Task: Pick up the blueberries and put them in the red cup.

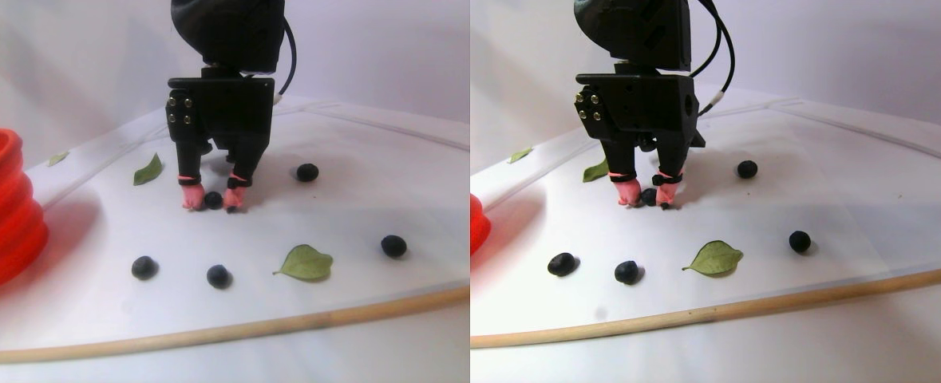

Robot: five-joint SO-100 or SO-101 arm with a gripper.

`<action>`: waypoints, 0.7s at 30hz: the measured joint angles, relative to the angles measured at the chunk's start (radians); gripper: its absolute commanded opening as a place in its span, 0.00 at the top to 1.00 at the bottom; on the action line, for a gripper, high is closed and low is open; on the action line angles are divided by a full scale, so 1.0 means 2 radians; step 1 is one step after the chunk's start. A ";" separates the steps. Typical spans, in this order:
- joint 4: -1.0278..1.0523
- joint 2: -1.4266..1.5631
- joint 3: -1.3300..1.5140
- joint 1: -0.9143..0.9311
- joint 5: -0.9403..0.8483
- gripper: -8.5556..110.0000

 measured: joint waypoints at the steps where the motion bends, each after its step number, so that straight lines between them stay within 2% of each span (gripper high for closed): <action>1: 0.000 -0.001 -0.002 0.000 0.000 0.79; 21: 0.010 -0.002 -0.015 0.000 -0.005 0.78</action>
